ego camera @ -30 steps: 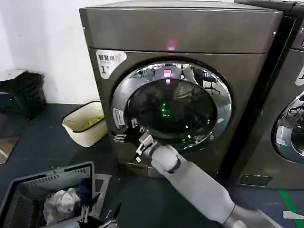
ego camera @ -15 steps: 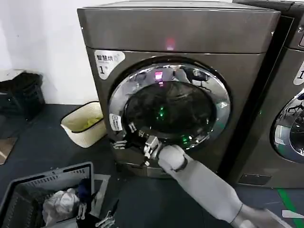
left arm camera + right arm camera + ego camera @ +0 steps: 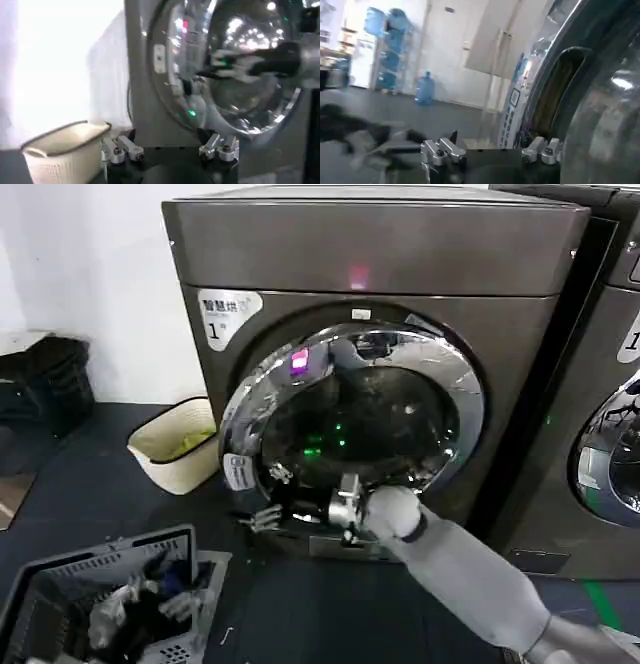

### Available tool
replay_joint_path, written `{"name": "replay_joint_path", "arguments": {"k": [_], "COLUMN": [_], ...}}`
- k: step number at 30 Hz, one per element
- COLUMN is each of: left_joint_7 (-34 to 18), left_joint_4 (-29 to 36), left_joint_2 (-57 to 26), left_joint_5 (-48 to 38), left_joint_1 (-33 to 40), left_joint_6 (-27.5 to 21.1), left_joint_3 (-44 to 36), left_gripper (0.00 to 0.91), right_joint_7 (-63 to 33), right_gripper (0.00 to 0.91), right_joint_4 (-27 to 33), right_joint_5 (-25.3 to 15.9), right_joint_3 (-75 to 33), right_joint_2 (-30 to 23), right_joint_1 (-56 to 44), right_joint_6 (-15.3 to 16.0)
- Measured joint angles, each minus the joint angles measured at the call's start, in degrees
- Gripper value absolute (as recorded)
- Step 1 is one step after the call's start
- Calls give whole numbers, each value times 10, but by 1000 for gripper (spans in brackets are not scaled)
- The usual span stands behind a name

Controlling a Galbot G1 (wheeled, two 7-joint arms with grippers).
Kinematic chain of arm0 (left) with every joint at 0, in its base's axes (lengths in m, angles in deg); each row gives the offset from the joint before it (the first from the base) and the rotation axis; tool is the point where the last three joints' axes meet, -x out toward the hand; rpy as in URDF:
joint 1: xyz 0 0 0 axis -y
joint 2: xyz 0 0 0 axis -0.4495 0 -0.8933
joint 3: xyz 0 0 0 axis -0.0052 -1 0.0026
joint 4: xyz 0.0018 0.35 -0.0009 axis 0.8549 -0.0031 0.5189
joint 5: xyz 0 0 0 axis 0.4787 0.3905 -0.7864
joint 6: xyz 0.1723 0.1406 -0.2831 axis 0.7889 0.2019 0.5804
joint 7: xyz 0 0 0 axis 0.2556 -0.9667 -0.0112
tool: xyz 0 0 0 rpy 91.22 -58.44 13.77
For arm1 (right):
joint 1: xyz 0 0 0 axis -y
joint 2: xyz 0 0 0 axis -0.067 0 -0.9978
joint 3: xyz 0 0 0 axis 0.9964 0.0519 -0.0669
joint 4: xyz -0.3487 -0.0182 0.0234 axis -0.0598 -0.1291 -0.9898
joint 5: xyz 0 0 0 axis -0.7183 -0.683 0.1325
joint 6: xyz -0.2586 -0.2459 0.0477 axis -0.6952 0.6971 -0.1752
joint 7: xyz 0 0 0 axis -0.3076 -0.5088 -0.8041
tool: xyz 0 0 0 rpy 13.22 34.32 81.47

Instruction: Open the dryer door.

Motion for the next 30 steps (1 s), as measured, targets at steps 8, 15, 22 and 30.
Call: {"name": "replay_joint_path", "arguments": {"k": [8,15,22,30], "left_joint_7": [-5,5,28,71], "left_joint_4": [-34,-63,-98,-138], "left_joint_2": [-51,-96,-134,-193], "left_joint_5": [-52,-85,-98,-109], "left_joint_1": [57,86,126,191], "left_joint_6": [-18,-18,-11,-12], "left_joint_3": [53,79,59,-8], "left_gripper": [907,907,907,907], "right_joint_7": [147,243,303,365], "right_gripper": [907,907,907,907], "right_joint_4": [-13,-31,-57,-73], "right_joint_5": [48,62,73,76], "right_joint_3": [-28,-58,-81,-126], "right_joint_2": [28,56,97,139], "right_joint_1": [-10,-30,-42,-71], "right_joint_6": [-9,-13,-13,-15]}}
